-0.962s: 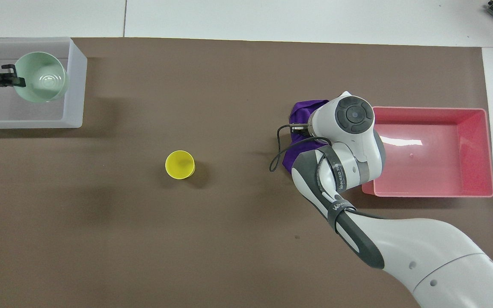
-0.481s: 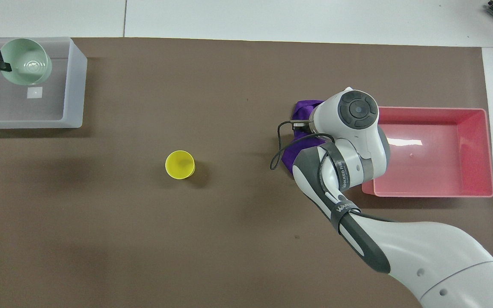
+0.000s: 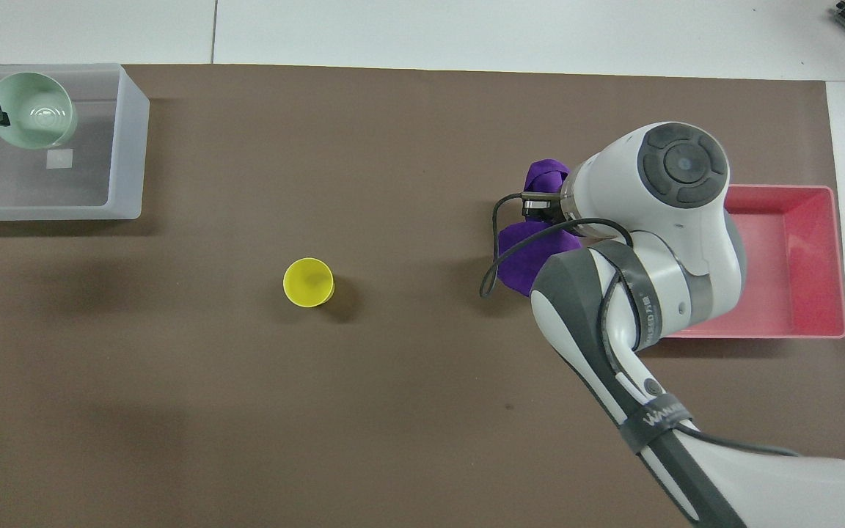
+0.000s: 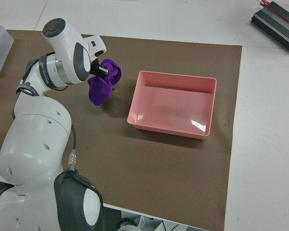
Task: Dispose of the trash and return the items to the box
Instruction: 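Carry the purple cloth into the pink bin with the right gripper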
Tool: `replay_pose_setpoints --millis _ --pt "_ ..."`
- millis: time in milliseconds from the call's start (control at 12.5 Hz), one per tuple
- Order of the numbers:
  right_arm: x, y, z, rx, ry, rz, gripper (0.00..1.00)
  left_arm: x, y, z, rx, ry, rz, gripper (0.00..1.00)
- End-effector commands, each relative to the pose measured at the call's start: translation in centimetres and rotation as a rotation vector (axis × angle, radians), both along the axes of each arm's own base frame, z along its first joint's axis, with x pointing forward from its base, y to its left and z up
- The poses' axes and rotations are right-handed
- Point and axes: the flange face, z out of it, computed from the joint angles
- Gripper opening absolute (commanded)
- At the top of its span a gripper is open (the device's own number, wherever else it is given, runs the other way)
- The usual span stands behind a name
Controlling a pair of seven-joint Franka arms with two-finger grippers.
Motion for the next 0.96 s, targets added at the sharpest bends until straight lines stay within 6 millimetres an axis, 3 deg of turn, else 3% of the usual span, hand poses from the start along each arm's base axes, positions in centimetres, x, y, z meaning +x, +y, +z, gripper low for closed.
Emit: replay_pose_setpoints --millis 0,160,321,481,561,722,802,882 --pt "-1.3 -1.5 4.5 -0.011 0.001 -0.032 0.00 -0.3 0.3 -1.8 0.019 0.031 -0.014 0.00" --pt "-1.8 -2.7 7.9 -0.022 0.004 -0.042 0.00 -1.4 2.4 -3.7 0.012 0.063 0.014 0.00" --pt "-1.7 -4.2 10.8 -0.032 0.013 -0.033 0.00 -1.4 1.8 -3.8 0.002 0.068 0.007 0.00" --pt "-1.0 -8.2 13.0 -0.044 0.016 0.015 0.00 -1.6 1.6 -3.6 -0.006 0.088 0.004 0.00" --pt "-0.8 -9.8 13.4 -0.050 0.019 0.042 0.00 -1.4 1.1 -3.6 -0.007 0.089 -0.004 0.15" --pt "-0.2 -14.1 13.1 -0.059 0.013 0.091 0.00 -1.4 0.8 -3.4 -0.011 0.091 -0.009 0.24" --pt "0.2 -16.9 12.5 -0.057 -0.003 0.109 0.00 -1.4 0.6 -3.0 -0.009 0.087 -0.012 0.31" --pt "0.5 -19.2 11.1 -0.065 -0.018 0.134 0.00 -1.5 0.6 -2.3 -0.007 0.081 -0.011 0.46"
